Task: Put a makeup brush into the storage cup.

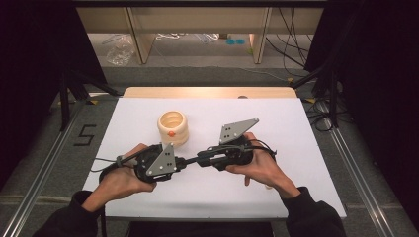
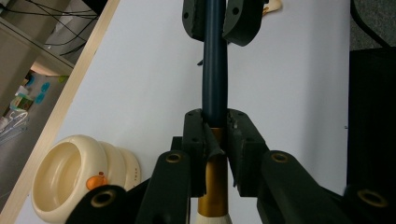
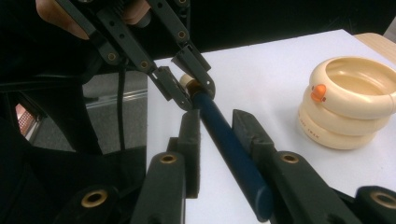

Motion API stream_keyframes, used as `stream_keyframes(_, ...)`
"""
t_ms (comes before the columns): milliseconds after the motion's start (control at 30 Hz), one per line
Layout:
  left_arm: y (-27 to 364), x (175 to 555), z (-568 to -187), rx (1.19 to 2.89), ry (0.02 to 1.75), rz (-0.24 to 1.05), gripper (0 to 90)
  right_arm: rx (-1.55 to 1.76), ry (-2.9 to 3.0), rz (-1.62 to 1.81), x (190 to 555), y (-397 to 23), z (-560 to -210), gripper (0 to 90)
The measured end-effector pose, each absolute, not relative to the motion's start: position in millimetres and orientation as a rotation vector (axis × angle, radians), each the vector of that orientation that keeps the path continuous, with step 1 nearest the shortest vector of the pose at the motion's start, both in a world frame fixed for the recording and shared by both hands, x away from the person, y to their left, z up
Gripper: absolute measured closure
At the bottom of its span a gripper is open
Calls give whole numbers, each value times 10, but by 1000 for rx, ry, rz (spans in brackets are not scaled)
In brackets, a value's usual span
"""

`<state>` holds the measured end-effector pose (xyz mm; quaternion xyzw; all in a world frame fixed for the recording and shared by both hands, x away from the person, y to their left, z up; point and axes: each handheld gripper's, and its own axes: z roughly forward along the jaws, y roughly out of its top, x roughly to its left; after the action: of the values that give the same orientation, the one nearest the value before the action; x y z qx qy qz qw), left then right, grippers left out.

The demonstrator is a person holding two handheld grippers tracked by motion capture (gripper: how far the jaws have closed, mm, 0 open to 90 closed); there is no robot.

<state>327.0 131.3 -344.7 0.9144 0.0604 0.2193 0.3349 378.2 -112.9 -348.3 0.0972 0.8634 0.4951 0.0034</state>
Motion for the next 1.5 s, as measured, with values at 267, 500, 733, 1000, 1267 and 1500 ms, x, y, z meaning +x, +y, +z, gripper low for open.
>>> stream_keyframes(267, 1301, 3260, -3440, 2388, 141, 580, 783, 301, 2707, 1568, 3778, -1107, -3493, 751)
stream_keyframes(500, 1291, 3254, -3445, 2388, 141, 573, 783, 289, 2726, 1560, 3778, -1096, -3495, 775)
stream_keyframes(733, 1283, 3259, -3461, 2384, 137, 575, 782, 285, 2729, 1583, 3773, -1095, -3488, 796)
stream_keyframes(1000, 1281, 3273, -3478, 2375, 140, 581, 781, 295, 2729, 1561, 3759, -1087, -3473, 798)
stream_keyframes(1267, 1262, 3300, -3535, 2357, 173, 569, 781, 307, 2717, 1533, 3736, -1053, -3445, 799)
stream_keyframes(1500, 1269, 3304, -3522, 2354, 172, 577, 781, 295, 2713, 1538, 3732, -1040, -3420, 798)
